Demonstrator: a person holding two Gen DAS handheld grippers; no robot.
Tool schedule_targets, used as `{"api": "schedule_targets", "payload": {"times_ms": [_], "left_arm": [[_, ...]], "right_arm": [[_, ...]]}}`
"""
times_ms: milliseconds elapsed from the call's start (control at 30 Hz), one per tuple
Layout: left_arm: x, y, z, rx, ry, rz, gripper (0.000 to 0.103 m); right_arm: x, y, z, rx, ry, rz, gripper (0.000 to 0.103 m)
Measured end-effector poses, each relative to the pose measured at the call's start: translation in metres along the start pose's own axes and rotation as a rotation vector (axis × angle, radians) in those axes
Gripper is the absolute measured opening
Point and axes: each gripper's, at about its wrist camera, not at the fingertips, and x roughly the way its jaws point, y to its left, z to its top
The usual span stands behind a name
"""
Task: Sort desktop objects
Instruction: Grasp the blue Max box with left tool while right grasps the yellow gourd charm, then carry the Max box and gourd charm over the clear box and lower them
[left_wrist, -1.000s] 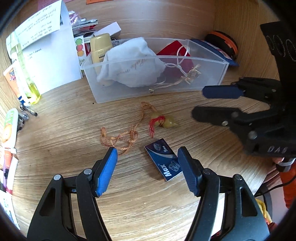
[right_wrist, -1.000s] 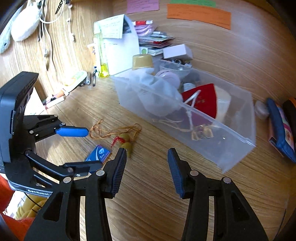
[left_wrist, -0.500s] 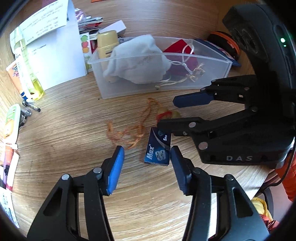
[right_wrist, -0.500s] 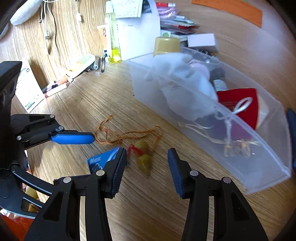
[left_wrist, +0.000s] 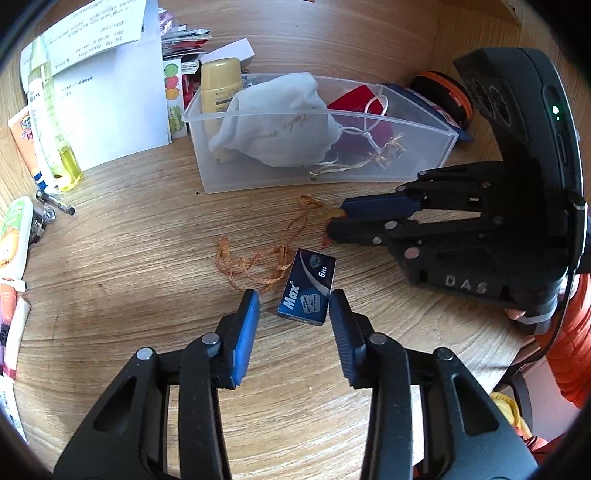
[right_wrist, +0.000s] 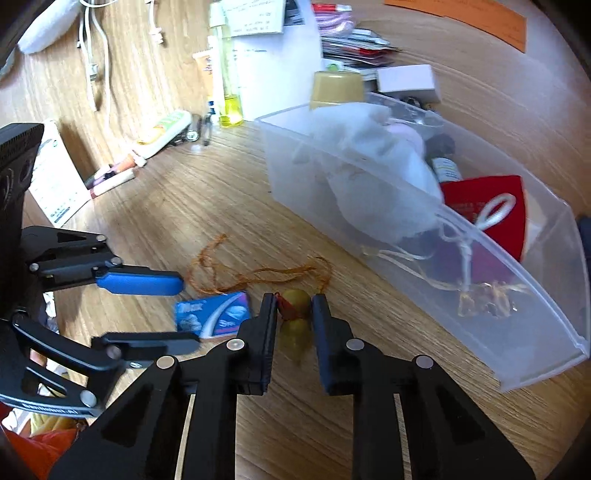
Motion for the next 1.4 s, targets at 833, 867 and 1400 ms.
{"api": "schedule_targets", "payload": {"times_ms": [833, 867, 1400], "left_arm": [[0.005, -0.035, 0.022, 0.077, -0.056, 0.086, 0.026], [0.003, -0.036, 0.024, 0.079, -0.064, 0.087, 0.026], [-0.041, -0.029, 0.054, 0.055, -0.214, 0.085, 0.026]], "right_arm": [[-0.076, -0.032, -0.016, 0.07, -0.122, -0.069, 0.017], [-0.081, -0.032, -0.013, 0.067, -0.133, -0.074, 0.017], [-0.131, -0.019, 0.018, -0.01, -0.233, -0.167, 0.017]]}}
